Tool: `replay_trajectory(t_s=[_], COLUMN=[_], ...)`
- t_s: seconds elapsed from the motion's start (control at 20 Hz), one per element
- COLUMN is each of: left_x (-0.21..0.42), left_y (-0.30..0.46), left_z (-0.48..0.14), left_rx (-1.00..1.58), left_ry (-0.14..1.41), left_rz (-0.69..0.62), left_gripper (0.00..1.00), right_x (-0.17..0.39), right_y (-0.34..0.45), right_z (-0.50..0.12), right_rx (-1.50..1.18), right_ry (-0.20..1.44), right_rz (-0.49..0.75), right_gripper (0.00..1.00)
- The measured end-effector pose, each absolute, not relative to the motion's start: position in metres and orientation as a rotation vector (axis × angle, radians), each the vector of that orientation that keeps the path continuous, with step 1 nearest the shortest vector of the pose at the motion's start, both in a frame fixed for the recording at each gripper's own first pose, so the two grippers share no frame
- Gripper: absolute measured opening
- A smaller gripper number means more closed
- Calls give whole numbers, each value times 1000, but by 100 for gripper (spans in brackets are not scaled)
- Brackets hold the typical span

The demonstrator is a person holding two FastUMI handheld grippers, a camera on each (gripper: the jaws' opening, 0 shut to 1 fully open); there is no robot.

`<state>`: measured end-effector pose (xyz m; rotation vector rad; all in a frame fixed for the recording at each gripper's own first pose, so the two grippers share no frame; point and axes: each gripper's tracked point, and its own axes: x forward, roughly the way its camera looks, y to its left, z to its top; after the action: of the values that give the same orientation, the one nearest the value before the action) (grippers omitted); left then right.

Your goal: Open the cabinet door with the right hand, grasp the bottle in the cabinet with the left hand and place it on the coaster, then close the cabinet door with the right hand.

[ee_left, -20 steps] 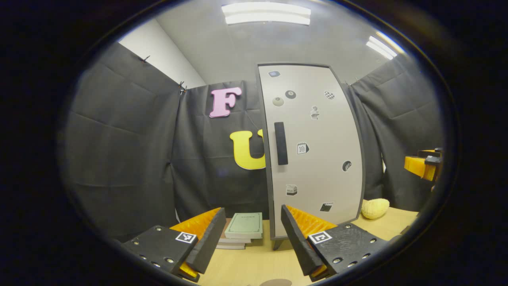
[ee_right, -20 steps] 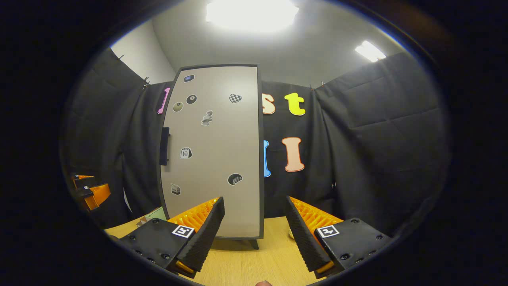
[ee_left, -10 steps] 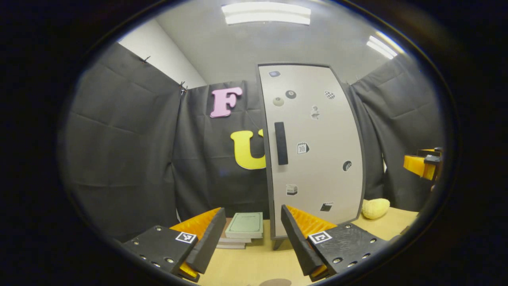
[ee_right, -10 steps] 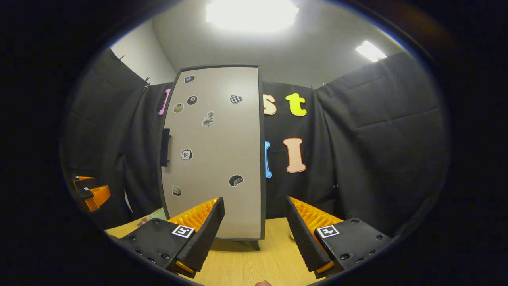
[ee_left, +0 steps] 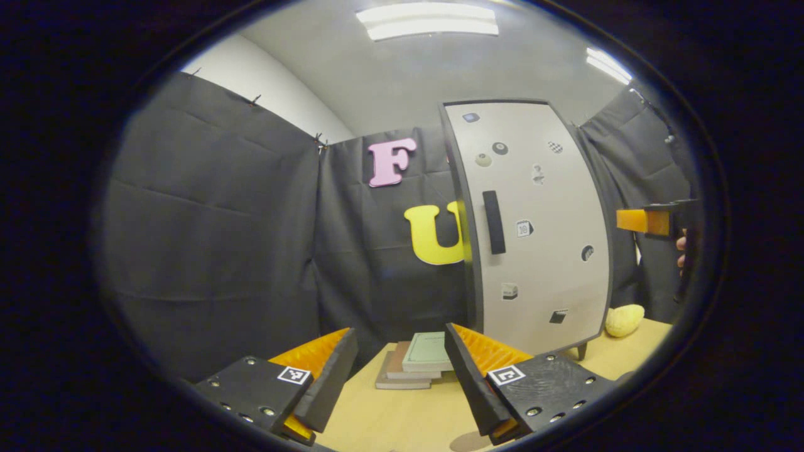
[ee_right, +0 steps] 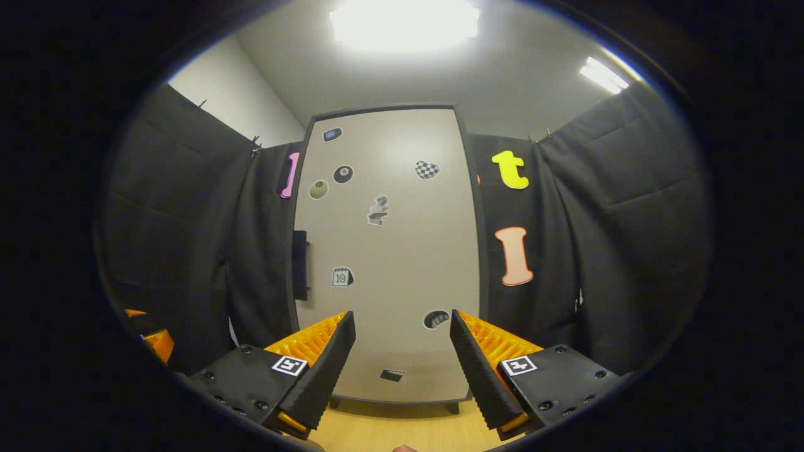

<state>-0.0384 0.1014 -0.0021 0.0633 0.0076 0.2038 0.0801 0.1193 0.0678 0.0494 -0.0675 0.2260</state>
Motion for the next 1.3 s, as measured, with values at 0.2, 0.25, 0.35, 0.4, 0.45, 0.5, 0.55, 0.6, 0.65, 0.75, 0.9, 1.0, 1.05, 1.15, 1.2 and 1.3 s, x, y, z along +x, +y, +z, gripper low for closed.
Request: replay_trajectory(t_s=[0.2,0.25,0.35,0.4,0.45,0.5,0.55,0.6,0.65,0.75,0.9,1.0,1.05,1.15,1.2,1.3], left_x=[-61,-66,-79,-85,-89,-94,-98,-104,-108,-114,-132,-141,-144,-151,-156,-161], left_y=[143,155,171,180,188,195,204,211,220,231,253,265,271,280,286,296], left_z=[-9,-11,-14,-17,-19,-25,-28,-32,-34,-38,-36,-34,-35,-36,-37,-39], left_rx=[85,88,87,84,83,83,84,86,86,85,96,101,101,101,102,104], left_ry=[24,27,39,46,53,61,69,78,87,98,97,92,93,95,97,100], left_rz=[300,322,361,379,395,413,431,447,463,494,534,560,571,588,597,613], left_gripper=[84,84,84,87,87,87,87,84,87,87,87,86,87,87,87,87], right_x=[104,110,120,127,133,138,144,150,156,172,198,215,221,232,236,238], right_y=[175,190,216,229,240,251,260,269,277,289,306,311,313,313,314,316], right_z=[90,95,102,105,107,109,112,113,113,112,105,100,97,88,81,74], right_rx=[46,43,30,25,23,25,27,22,12,-16,-31,-24,-21,-8,5,32], right_ry=[-81,-85,-93,-95,-93,-91,-93,-91,-93,-90,-49,-14,2,42,72,108], right_rz=[308,329,365,374,385,391,394,394,389,370,338,312,300,276,271,261], right_gripper=[94,94,96,96,96,96,96,96,94,96,98,92,92,84,77,75])
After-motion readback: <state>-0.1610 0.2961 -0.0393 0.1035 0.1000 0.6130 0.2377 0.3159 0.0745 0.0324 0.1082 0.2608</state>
